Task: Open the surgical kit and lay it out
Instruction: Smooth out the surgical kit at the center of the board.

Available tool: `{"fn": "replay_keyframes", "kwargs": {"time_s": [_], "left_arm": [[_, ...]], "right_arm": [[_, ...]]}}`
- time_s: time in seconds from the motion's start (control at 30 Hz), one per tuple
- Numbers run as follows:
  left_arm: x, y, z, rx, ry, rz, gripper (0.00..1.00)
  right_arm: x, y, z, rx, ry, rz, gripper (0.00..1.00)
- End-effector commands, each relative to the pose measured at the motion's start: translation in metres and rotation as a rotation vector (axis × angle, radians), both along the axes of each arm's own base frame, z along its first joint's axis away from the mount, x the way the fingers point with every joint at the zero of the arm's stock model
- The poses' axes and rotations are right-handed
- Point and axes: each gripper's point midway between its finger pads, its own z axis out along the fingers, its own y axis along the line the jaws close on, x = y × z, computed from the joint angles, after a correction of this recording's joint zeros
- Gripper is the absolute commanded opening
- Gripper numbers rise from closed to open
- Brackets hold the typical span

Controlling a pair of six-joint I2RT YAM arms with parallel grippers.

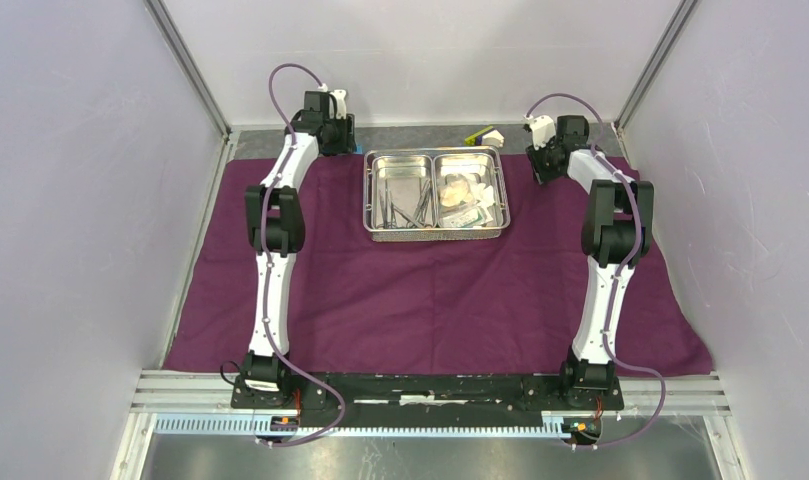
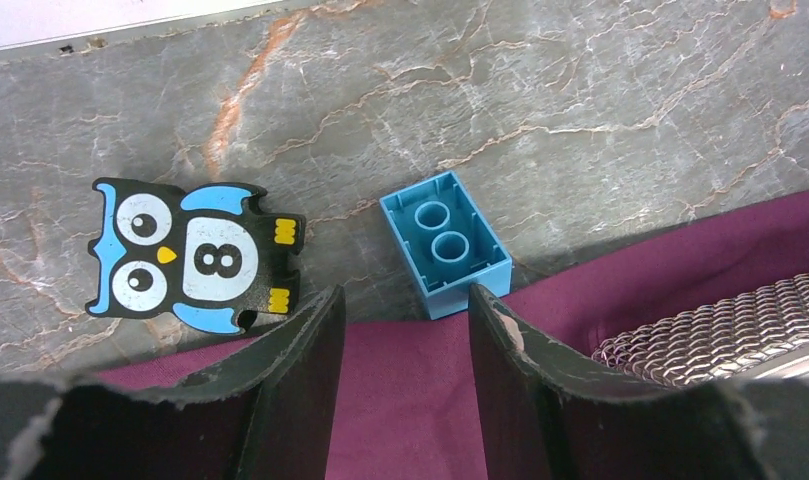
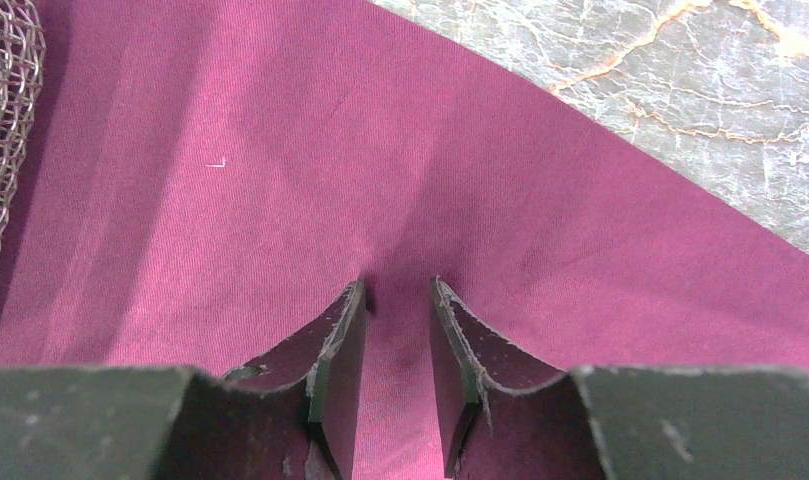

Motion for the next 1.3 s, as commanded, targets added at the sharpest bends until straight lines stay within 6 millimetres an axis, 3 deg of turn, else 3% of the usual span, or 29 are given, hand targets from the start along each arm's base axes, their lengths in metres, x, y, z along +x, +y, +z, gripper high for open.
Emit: {"fn": "replay_keyframes", "kwargs": {"time_s": [0.0,0.5,0.77,0.87,1.07,1.2,1.27], "left_arm": [[0.008,-0.002,0.016,-0.026,-0.036,0.013,0.56],[0.026,0.014,0.000,0.025,-0.058,0.113,0.58],[0.042,0.017,0.012,0.032,-0.130,0.150,0.62],[0.046,0.019,0.019,0.045,-0.161,0.157,0.69],[0.045,0.016,0.061,0.017,-0.214,0.126,0.87],[0.034,0.015,0.110,-0.007,-0.265,0.100,0.99],[0.026,0.015,0.129,-0.006,-0.281,0.079,1.00]], "right_arm": [[-0.004,-0.012,0.005,-0.035,0.007,-0.031,0.35],[-0.005,-0.010,0.003,-0.023,0.017,-0.029,0.34],[-0.005,-0.009,0.002,-0.012,0.018,-0.033,0.34],[-0.004,-0.007,0.006,-0.003,0.011,-0.033,0.35],[0.001,-0.005,0.030,0.008,-0.032,-0.026,0.48],[0.003,-0.006,0.053,0.002,-0.076,-0.027,0.54],[0.003,-0.007,0.063,-0.002,-0.097,-0.031,0.57]]}}
